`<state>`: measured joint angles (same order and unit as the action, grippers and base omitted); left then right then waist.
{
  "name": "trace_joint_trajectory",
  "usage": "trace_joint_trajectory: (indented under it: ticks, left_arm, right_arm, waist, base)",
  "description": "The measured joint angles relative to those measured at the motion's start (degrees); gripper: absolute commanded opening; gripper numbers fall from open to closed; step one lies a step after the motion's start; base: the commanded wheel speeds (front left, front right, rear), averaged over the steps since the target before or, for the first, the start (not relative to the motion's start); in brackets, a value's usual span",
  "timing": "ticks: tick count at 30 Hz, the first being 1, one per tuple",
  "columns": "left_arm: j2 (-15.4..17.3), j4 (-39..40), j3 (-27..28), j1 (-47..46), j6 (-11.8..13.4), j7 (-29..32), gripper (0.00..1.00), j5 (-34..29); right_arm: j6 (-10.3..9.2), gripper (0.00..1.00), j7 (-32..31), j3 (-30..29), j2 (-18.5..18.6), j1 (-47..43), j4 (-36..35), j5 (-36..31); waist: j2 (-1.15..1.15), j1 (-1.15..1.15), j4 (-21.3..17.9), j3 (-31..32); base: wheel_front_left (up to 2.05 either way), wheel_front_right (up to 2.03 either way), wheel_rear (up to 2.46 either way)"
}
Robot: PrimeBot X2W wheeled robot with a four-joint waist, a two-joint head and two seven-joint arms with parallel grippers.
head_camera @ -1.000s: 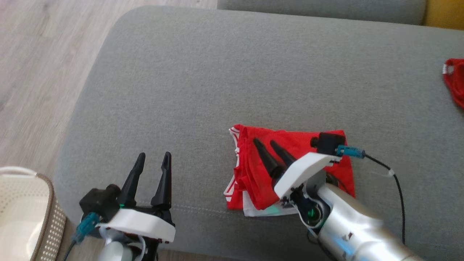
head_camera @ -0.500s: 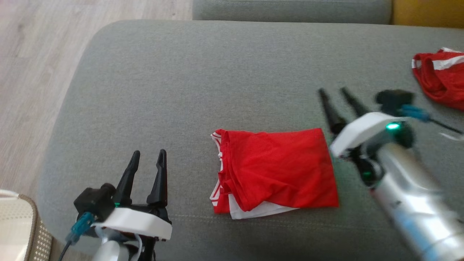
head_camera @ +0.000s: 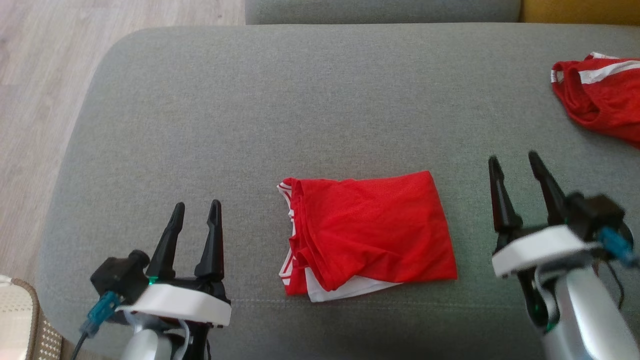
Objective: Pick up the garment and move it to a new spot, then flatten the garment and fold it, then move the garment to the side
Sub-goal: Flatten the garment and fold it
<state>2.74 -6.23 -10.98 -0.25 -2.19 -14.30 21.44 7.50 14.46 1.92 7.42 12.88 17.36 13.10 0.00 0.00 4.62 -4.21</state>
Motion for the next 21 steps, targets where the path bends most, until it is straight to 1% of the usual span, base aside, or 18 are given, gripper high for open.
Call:
trace_joint_trajectory:
  ticks: [4,7,21]
  left_arm:
    - [0.00,-0.01,0.00,0.02,0.01,0.00,1.00,0.00]
    - [0.00,-0.13,-0.03,0.07,0.01,0.00,1.00,0.00]
    - [0.00,-0.26,-0.51,0.27,0.01,0.00,1.00,-0.02]
  right_arm:
    - [0.00,1.00,0.00,-2.87,-2.34,-4.54,-3.55,-3.58]
    - [0.00,1.00,0.00,-3.36,-3.19,-6.47,-4.52,-5.17]
    - [0.00,1.00,0.00,-4.03,-4.42,-7.63,-5.15,-4.90]
  waist:
    - [0.00,0.00,-0.08,0.05]
    - [0.00,0.00,0.00,0.22]
    - [0.00,0.00,0.59,0.37]
  base:
    - [0.00,0.00,0.00]
    - [0.00,0.00,0.00]
    - [0.00,0.00,0.00]
